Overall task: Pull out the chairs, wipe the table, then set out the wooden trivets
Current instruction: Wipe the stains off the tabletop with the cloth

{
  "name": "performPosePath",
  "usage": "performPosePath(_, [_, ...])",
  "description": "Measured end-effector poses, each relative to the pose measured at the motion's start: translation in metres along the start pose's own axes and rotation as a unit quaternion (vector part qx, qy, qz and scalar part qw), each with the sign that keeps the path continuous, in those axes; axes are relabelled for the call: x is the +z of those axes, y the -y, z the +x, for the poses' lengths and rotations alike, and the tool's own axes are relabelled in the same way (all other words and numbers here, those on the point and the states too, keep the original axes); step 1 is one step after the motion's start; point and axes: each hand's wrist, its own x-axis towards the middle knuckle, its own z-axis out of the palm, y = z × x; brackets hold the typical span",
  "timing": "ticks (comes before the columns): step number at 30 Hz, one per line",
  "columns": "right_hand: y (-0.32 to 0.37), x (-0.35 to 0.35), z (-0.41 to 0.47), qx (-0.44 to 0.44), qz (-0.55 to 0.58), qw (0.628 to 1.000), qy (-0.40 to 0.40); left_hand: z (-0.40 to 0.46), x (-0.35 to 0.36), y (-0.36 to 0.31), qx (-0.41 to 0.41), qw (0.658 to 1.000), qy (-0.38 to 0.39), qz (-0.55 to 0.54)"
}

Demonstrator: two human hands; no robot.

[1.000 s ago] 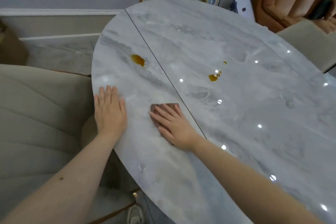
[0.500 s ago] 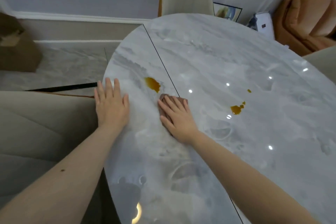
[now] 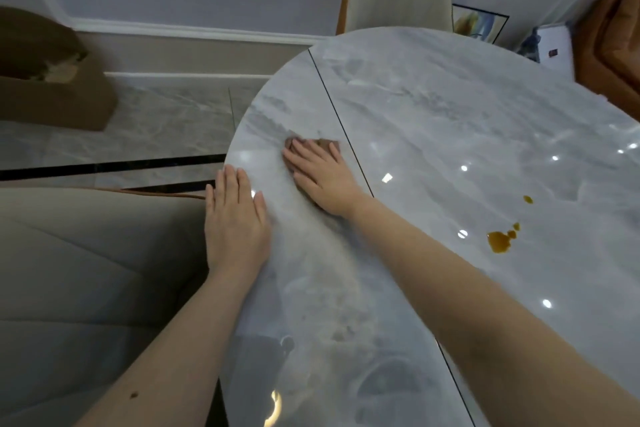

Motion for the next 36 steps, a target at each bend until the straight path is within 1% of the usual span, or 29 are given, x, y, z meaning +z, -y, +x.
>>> performPosePath(2, [-0.002,0.001,-0.039,-0.076,0.002,0.997,0.021,0.000,0.000,0.000,-0.001,1.000,0.002,-0.010])
performPosePath(4, [-0.003,0.004,-0.088,-0.131,0.009,0.991,0.032,0.000,-0.001,0.001,-0.004,1.000,0.002,-0.021])
performPosePath(6, [-0.014,0.005,-0.125,-0.146,0.016,0.988,0.049,-0.001,-0.002,0.001,-0.006,1.000,0.006,-0.025])
performPosePath(7, [-0.022,0.004,-0.131,-0.133,0.020,0.989,0.053,-0.001,-0.002,0.001,-0.005,1.000,0.007,-0.026])
performPosePath(9, [-0.035,0.000,-0.118,-0.072,0.019,0.996,0.047,0.000,-0.001,0.001,-0.007,1.000,0.002,-0.029])
performPosePath(13, [-0.035,-0.001,-0.048,0.037,0.033,0.999,-0.001,0.001,0.002,0.001,-0.011,0.999,-0.004,-0.037])
performPosePath(15, [-0.024,0.000,-0.014,0.063,0.037,0.997,-0.015,0.002,0.003,0.002,-0.010,0.999,-0.006,-0.043])
performPosePath(17, [-0.012,0.001,0.007,0.065,0.030,0.997,-0.018,0.002,0.003,0.003,-0.012,0.998,-0.009,-0.054])
performPosePath(18, [-0.007,0.002,0.010,0.050,0.027,0.998,-0.011,0.001,0.002,0.003,-0.012,0.998,-0.010,-0.061])
performPosePath(20, [0.003,0.006,-0.001,-0.011,0.018,1.000,0.002,0.001,0.001,0.003,-0.011,0.997,-0.011,-0.081])
performPosePath(22, [0.013,0.010,-0.031,-0.066,0.016,0.998,0.011,0.001,-0.001,0.003,-0.010,0.995,-0.011,-0.102])
performPosePath(24, [0.023,0.014,-0.072,-0.093,0.034,0.995,0.015,0.000,-0.003,0.002,-0.006,0.992,-0.008,-0.122])
performPosePath(29, [0.038,0.024,-0.158,-0.113,0.098,0.989,0.008,-0.014,-0.008,0.001,0.025,0.983,0.017,-0.182])
performPosePath(30, [0.041,0.025,-0.171,-0.110,0.120,0.987,0.003,-0.022,-0.009,-0.002,0.027,0.978,0.025,-0.206])
performPosePath(32, [0.048,0.024,-0.187,-0.099,0.185,0.977,-0.036,-0.041,-0.011,-0.010,0.021,0.960,0.042,-0.276])
performPosePath(34, [0.057,0.017,-0.199,-0.043,0.279,0.956,-0.082,-0.061,-0.015,-0.017,0.032,0.948,0.051,-0.311])
performPosePath(35, [0.061,0.011,-0.205,0.008,0.333,0.938,-0.094,-0.071,-0.018,-0.021,0.047,0.949,0.047,-0.310])
performPosePath(36, [0.065,0.004,-0.208,0.064,0.395,0.911,-0.098,-0.078,-0.020,-0.025,0.061,0.948,0.039,-0.311])
